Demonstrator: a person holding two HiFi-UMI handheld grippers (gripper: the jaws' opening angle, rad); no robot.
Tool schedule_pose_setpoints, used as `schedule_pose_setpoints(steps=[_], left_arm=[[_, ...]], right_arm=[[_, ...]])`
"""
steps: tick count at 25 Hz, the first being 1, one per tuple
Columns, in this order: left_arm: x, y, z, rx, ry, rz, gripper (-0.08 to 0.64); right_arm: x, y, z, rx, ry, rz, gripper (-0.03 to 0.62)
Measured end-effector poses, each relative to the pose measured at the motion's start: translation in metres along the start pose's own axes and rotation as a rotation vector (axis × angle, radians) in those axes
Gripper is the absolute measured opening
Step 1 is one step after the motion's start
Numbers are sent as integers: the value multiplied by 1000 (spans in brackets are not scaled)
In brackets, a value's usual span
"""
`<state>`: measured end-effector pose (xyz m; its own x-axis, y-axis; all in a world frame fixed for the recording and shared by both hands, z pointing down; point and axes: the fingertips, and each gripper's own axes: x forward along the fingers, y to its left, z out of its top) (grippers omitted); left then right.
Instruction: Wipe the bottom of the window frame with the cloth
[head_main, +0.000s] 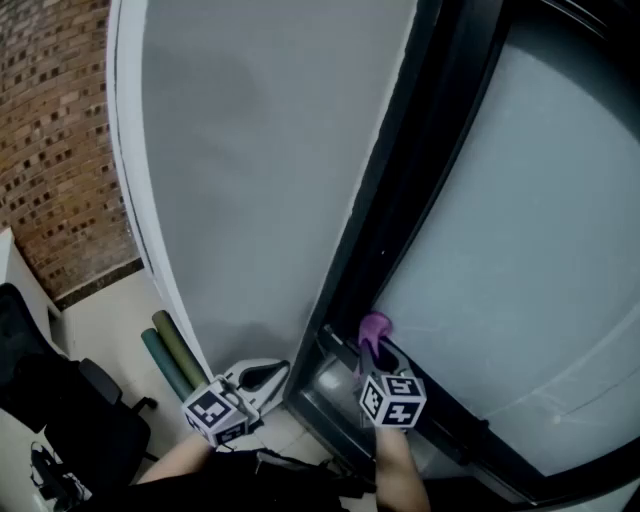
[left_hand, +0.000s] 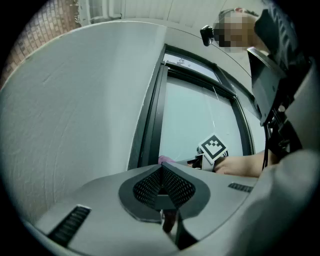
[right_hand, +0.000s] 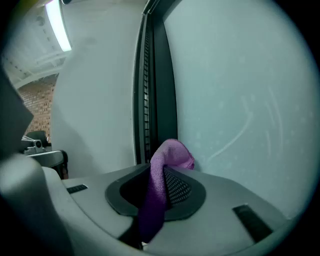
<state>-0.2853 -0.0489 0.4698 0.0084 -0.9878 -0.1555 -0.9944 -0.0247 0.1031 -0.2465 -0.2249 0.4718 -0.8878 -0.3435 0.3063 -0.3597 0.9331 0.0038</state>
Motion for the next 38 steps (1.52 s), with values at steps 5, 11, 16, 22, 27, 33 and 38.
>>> schedule_pose_setpoints(steps=[5, 11, 16, 22, 27, 33, 38], left_arm=[[1, 2, -2, -11, 0, 2, 2], [1, 11, -5, -24, 2, 18, 2], [1, 13, -7, -33, 13, 10, 2], [1, 10, -10, -41, 36, -8, 2], [-2, 14, -12, -38, 38, -18, 2], [-5, 9, -13, -36, 43, -44, 2], [-5, 3, -13, -35, 52, -84, 2]], right_arm=[[26, -5, -6, -43, 87, -7, 74], [44, -5, -23, -210, 216, 13, 75], [49, -4, -23, -257, 297, 65, 75], [50, -9, -30, -248, 305, 35, 75], [56, -6, -30, -278, 303, 8, 75], [49, -9, -32, -265, 272, -42, 75], [34, -14, -33, -235, 259, -88, 75]])
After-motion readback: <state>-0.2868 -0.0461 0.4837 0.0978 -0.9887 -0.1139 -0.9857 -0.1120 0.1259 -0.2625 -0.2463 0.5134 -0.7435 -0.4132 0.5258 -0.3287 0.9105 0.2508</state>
